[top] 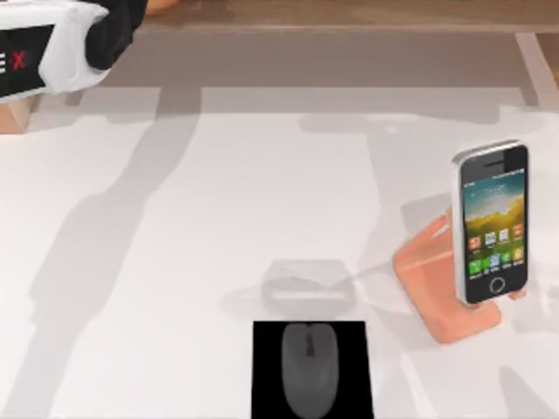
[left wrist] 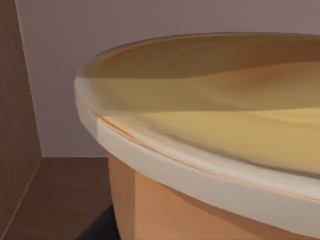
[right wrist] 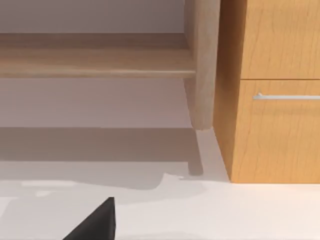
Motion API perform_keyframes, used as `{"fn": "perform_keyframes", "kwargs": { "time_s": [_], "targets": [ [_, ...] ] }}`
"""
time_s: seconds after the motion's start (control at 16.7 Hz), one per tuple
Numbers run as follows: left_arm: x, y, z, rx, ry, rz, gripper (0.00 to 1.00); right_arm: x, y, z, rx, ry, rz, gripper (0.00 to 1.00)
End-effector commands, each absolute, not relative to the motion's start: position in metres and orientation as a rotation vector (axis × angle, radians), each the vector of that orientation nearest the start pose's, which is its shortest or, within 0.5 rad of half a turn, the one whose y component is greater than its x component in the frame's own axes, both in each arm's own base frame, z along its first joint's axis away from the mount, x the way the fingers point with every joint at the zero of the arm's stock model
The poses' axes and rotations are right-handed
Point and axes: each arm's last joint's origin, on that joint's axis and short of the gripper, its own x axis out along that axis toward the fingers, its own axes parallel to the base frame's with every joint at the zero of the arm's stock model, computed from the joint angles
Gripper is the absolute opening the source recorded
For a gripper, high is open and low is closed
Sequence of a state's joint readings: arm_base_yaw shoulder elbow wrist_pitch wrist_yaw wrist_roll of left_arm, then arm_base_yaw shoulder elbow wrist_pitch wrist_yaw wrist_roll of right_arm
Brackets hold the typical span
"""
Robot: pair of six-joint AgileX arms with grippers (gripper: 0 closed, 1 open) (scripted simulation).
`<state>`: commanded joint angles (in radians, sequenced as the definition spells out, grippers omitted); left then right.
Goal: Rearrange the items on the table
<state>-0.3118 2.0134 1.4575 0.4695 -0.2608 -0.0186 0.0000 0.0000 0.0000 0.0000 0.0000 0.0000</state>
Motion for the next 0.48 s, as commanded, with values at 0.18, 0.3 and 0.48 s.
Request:
{"fn": "perform_keyframes", "kwargs": {
  "time_s": [0.18,0.3,0.48],
  "targets": [
    [0.4569,-0.1333,0.2512,-0.008,0.087,-0.028,0.53,0.1057,-0.0012,0.1600,0.000,0.000,0.000,1.00],
    [0.4569,-0.1333,0.2512,-0.008,0.087,-0.028,0.68,0.1057,-0.0012,0.1600,0.000,0.000,0.000,1.00],
    [0.4569,-0.1333,0.2512,-0.008,0.087,-0.028,0.90,0.1057,-0.0012,0.1600,0.000,0.000,0.000,1.00]
  ]
}}
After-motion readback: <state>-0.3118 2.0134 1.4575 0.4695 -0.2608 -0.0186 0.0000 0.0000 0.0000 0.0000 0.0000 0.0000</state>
